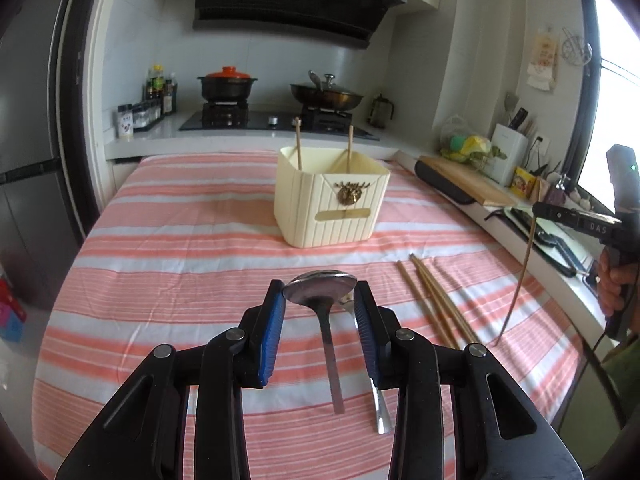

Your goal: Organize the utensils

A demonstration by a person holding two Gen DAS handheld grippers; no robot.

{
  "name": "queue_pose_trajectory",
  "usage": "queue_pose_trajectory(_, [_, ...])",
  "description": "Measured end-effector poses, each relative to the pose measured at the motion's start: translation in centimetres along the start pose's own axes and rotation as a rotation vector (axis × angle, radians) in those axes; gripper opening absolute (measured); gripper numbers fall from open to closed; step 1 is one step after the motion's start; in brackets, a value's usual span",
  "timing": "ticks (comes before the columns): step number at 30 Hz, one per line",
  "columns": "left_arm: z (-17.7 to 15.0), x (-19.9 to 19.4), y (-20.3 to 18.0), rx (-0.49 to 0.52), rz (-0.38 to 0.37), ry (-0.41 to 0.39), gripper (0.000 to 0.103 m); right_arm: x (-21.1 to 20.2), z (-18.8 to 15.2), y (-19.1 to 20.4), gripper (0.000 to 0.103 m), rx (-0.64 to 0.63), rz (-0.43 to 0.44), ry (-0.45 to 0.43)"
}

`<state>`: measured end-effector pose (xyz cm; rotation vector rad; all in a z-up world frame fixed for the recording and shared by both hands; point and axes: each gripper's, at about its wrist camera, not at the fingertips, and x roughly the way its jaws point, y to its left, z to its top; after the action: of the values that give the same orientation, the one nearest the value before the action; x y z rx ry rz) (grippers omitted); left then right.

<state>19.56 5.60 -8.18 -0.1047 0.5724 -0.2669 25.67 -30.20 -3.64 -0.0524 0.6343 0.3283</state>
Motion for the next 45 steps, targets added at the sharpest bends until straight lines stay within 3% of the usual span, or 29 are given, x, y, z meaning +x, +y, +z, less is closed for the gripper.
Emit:
queue_pose_trajectory(8, [2.3,-1.5,-0.7,0.002,-0.038,-0.054,0.035,-3.2,1.1,2.2,0.005,-0.071,-0.042,-0.087])
queue_pose_trajectory(20, [8.8,-2.0,0.8,-0.01,-0.077,-0.105,0.033,-3.1,7.5,2.1,0.005,-0.057,-0.008,-0.154])
queue_pose_trajectory(21, [9.6,-1.9,1.0,-0.012,-0.079,-0.108,0.007,-3.0,8.2,2.1,0.005,-0.054,-0.003,-0.158])
queue_pose_trajectory(28, [14.9,1.0,2.6,-0.016,-0.103,-0.081,0.004,-0.5,13.5,2.3,0.005,-0.035,0.039,-0.172])
queue_pose_trajectory(32, [15.4,2.8,3.2,-0.025,-0.1,-0.06,0.002,0.7,15.2,2.5,0.005,-0.01,0.078,-0.187])
queue_pose_trajectory(45, [16.7,3.6,3.8,0.004,-0.062,-0.065,0.001,2.5,17.2,4.7,0.005,-0.025,0.135,-0.19])
